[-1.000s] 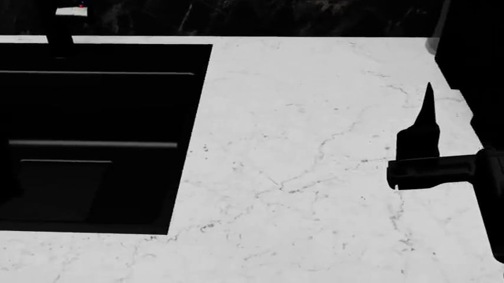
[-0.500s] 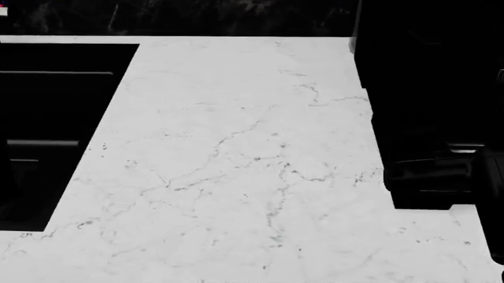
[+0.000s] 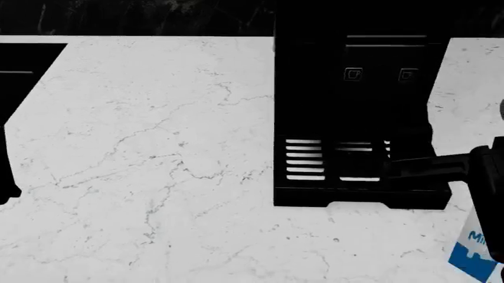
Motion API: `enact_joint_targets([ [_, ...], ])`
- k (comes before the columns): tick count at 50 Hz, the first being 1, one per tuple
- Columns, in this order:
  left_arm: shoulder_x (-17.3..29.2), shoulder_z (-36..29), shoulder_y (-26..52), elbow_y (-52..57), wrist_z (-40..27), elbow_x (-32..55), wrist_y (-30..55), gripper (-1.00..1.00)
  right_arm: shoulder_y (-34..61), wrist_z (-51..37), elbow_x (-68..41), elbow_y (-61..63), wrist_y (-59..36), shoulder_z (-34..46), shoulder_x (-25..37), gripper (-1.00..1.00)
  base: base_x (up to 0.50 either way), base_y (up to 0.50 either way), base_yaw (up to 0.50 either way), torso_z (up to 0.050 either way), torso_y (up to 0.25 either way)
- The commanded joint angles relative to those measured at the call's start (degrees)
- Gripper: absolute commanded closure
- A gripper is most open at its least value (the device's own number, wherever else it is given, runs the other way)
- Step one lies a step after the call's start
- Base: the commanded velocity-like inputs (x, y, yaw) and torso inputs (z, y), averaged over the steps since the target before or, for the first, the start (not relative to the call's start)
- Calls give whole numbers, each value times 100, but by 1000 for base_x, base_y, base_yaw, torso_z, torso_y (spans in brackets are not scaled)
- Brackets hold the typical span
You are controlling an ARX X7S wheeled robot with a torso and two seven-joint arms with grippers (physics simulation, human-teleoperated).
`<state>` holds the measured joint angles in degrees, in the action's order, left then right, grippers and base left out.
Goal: Place the eggs and milk next to the bowl.
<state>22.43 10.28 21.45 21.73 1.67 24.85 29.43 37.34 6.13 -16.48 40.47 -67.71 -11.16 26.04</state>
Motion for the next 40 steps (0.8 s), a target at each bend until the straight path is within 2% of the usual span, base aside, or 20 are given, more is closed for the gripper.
enact_joint_targets([
  [1,8,49,-108,36,19,72,-32,-100,-29,-17,-59,61,-94,-21,57,-100,0,-500,0,0,0],
  [29,47,49,-111,17,-15,105,-69,-100,-41,-28,-123,52,-86,8,83,-100,-1,-498,0,0,0],
  [40,50,32,-111,-24,-19,105,-106,-100,-41,-46,-152,2,-68,28,39,-100,21,0,0,0,0],
])
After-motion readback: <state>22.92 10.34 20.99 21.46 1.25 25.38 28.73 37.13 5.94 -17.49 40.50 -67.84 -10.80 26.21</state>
